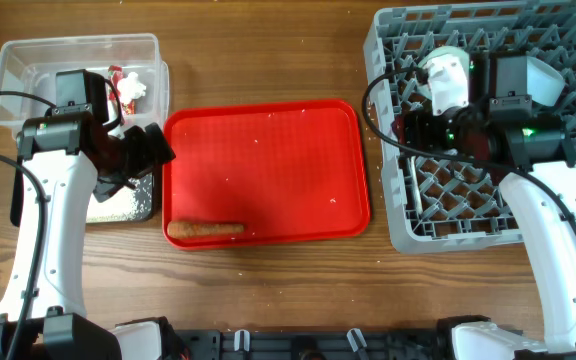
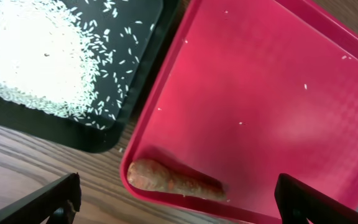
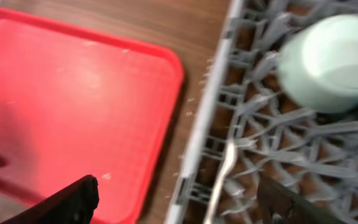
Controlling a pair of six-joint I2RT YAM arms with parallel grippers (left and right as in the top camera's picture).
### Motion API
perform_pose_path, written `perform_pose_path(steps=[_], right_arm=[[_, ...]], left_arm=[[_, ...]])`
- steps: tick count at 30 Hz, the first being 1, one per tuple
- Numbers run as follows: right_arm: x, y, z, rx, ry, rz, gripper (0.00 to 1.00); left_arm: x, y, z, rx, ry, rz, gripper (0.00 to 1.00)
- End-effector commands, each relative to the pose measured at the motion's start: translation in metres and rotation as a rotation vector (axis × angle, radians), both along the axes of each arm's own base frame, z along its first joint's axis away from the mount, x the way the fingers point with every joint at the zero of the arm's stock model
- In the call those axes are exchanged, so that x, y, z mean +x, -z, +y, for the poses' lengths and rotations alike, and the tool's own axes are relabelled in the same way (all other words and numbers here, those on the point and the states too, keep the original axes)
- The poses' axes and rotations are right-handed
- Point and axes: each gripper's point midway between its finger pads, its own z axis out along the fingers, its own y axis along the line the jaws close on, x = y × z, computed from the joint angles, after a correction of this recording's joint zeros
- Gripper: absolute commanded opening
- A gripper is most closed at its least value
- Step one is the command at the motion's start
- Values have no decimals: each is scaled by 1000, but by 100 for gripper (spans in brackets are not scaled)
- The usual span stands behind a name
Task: Sort waste into correct bins and load items into the dishwasher rack
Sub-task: 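Reach the left gripper to the carrot on the red tray and grasp it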
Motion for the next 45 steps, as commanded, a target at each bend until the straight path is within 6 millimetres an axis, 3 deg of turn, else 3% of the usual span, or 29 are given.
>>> perform_pose_path(steps=[1, 3, 5, 10, 13, 17, 22, 25, 33, 36, 39, 44, 45], right_arm=[[-9, 0, 15, 81, -41, 38, 86], [-10, 1, 15, 81, -41, 45, 90], [-12, 2, 14, 81, -40, 54, 100], [-12, 2, 14, 80, -40, 55, 100], [-12, 2, 14, 80, -40, 56, 100], [-12, 3, 14, 80, -39, 59, 100], [-12, 4, 14, 80, -39, 62, 100], [-12, 4, 14, 83, -33, 65, 100], [-13, 5, 14, 83, -33, 69, 100], [-13, 5, 14, 92, -18, 75, 100], [-13, 5, 14, 91, -18, 75, 100], [-13, 5, 14, 91, -18, 77, 100], [-13, 5, 14, 91, -18, 77, 100]], left_arm=[[-8, -3, -19, -88, -66, 39, 100], [-15, -1, -30, -112, -121, 82, 100], [-23, -2, -55, -189, -150, 130, 100], [-32, 2, -88, -233, -284, 198, 100], [-43, 23, -86, -151, -455, 238, 100], [-61, 69, -83, -106, -638, 285, 100], [-70, 111, -74, -72, -658, 260, 100], [-66, 122, -58, -1, -672, 192, 99], [-68, 143, -59, -24, -670, 162, 93], [-62, 149, -59, -42, -669, 125, 84], [-62, 149, -59, -41, -669, 124, 56], [-59, 149, -53, -13, -676, 97, 39], [-55, 148, -54, -18, -668, 83, 32]])
